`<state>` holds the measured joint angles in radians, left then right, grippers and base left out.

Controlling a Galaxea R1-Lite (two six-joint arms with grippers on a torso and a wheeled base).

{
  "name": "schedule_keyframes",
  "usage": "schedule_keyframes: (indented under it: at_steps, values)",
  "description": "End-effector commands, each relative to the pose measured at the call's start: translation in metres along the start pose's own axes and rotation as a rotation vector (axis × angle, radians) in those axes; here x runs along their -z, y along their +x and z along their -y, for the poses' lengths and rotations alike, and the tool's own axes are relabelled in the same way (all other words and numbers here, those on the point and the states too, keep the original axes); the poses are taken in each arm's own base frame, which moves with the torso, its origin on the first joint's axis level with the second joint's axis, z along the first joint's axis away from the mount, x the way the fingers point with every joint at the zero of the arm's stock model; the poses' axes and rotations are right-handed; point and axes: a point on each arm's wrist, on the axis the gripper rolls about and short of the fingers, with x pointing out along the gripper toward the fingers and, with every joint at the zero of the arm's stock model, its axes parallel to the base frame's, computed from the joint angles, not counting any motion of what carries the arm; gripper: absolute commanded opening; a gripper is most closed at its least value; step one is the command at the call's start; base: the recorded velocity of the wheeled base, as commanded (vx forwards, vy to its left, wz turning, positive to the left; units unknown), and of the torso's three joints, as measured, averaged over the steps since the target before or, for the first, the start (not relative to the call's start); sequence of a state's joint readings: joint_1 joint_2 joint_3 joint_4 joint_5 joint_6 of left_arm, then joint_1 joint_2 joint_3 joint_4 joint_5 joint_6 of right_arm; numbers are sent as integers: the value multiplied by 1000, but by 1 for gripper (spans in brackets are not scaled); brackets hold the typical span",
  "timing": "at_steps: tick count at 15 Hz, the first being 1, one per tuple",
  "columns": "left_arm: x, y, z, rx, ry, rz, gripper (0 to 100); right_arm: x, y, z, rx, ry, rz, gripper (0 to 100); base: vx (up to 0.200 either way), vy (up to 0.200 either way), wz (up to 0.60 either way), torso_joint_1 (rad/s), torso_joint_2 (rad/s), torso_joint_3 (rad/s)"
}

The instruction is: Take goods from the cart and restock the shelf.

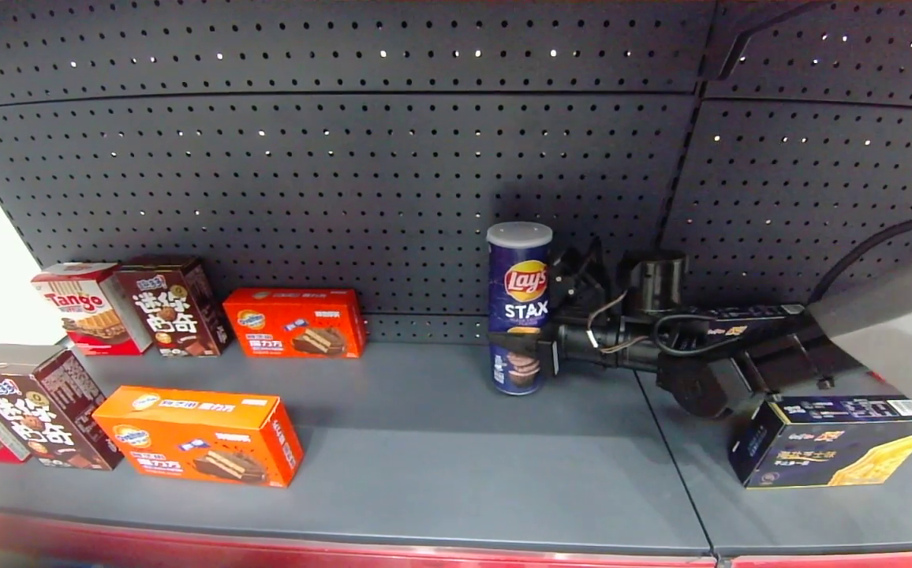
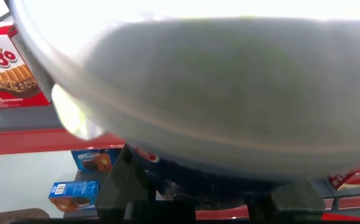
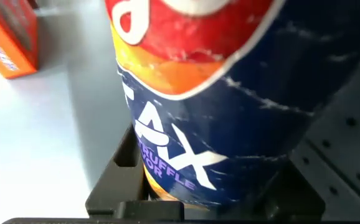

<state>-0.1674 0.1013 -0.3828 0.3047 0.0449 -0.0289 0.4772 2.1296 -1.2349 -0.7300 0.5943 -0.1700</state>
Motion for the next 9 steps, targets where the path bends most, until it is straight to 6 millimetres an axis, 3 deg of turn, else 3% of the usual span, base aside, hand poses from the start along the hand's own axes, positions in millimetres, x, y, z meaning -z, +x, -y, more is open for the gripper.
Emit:
schedule_keyframes:
  at_steps: [1, 5, 9]
  values:
    - [9, 4, 0, 1, 1, -32, 0, -42, -39, -38, 23, -14, 37, 0, 0, 0, 0, 0, 0, 0]
    - [11, 6, 0, -1, 1, -35, 0, -52, -73, -84, 62, 5, 21, 0, 0, 0, 0, 0, 0, 0]
    - [-2, -1, -1, -33, 1, 12, 0, -44, -94, -106, 33, 18, 23, 0, 0, 0, 0, 0, 0, 0]
